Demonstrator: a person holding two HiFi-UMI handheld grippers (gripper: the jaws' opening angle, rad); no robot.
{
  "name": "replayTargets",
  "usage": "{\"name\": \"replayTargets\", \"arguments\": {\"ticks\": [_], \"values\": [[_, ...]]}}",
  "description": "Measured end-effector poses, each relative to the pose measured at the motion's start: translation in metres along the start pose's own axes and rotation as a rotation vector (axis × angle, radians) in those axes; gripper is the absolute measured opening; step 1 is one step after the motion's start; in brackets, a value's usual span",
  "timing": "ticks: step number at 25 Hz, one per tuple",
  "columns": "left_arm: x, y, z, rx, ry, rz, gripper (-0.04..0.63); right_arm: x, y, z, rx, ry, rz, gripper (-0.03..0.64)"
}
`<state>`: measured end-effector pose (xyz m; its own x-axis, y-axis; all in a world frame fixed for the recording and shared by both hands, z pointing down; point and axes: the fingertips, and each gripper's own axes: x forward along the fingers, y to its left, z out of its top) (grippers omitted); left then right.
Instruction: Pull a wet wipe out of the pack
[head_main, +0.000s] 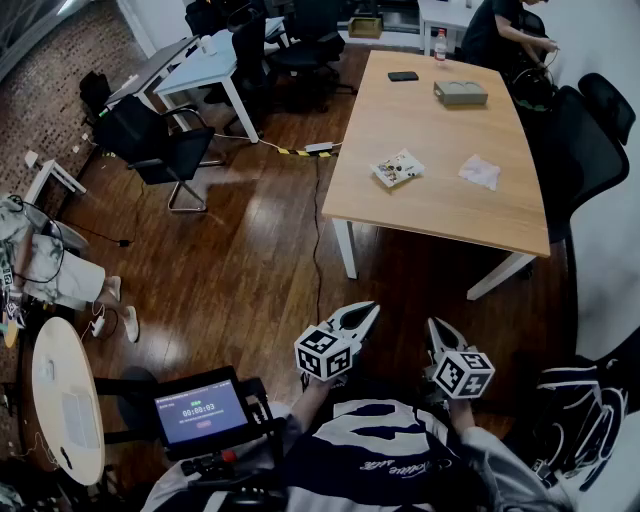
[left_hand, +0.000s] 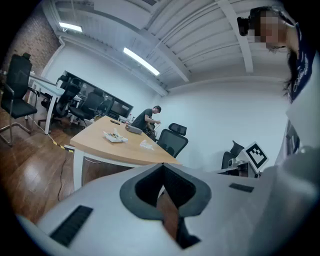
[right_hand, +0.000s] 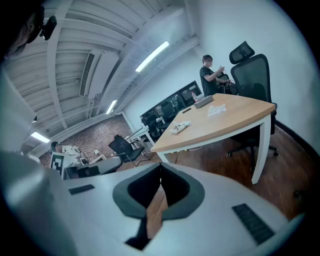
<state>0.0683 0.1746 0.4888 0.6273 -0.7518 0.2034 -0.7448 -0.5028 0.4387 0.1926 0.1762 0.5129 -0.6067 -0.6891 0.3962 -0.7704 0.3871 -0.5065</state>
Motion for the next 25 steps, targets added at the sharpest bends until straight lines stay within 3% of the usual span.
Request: {"name": "replayTargets", "arguments": {"ticks": [14, 21, 25], "values": [[0.011, 0.041, 0.013, -0.009, 0.04, 0.077, 0.002, 0.052, -0.003, 0.006, 0.035, 0.064, 0.063, -0.011], [0.042, 0.093, 0.031, -0.02, 0.086, 0.029, 0.002, 0.093, -0.029, 0.028, 0.078, 0.035, -0.054, -0.011], [0.068, 0.137, 0.068, 0.009, 0.094, -0.019, 0.002, 0.133, -0.038, 0.061, 0.113, -0.016, -0.114, -0.011]]}}
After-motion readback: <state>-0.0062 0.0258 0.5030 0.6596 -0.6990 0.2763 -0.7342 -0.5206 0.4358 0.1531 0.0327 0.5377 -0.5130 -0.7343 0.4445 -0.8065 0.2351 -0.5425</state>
